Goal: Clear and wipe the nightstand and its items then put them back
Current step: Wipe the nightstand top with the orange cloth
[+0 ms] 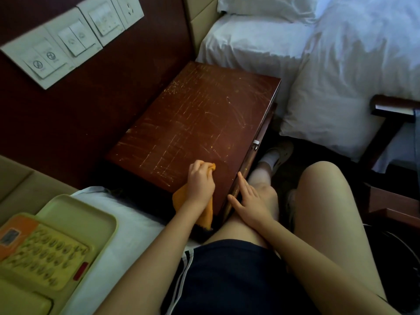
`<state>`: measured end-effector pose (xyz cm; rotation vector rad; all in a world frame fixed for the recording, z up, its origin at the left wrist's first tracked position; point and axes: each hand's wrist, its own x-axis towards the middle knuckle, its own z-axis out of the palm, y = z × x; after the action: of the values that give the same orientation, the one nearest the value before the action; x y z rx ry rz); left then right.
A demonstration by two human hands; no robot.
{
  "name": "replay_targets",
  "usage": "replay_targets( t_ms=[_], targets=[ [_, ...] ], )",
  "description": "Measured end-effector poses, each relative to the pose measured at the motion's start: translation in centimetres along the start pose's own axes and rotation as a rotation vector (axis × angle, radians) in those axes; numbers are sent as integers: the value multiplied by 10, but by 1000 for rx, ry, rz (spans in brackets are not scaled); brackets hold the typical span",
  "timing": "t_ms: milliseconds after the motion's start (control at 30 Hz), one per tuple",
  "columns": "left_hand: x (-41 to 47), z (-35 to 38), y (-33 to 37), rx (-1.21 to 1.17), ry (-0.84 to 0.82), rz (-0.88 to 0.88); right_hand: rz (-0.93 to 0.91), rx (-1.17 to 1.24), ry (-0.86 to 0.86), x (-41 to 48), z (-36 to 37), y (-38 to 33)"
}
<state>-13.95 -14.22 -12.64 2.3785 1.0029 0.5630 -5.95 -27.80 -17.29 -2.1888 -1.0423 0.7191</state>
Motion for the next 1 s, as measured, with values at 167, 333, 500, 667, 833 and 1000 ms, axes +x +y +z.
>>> replay_targets(
  t_ms=[167,333,500,667,833,1000],
  targets=[
    [13,18,26,-27,-14,-14,10,-16,-10,0,-1,-1],
    [-14,16,27,-39,-141,156,-3,-14,-9,1,-1,0],
    [-39,-5,4,-24,-127,184,-2,24,-21,0,-2,-1],
    [-10,-3,4,-34,-22,-6,14,12,-36,1,-1,0],
    [3,14,25,-29,-20,19,8,-14,-9,0,0,-1],
    [-15,13,27,-48,-138,173,-17,-43,14,0,-1,-1]
  ],
)
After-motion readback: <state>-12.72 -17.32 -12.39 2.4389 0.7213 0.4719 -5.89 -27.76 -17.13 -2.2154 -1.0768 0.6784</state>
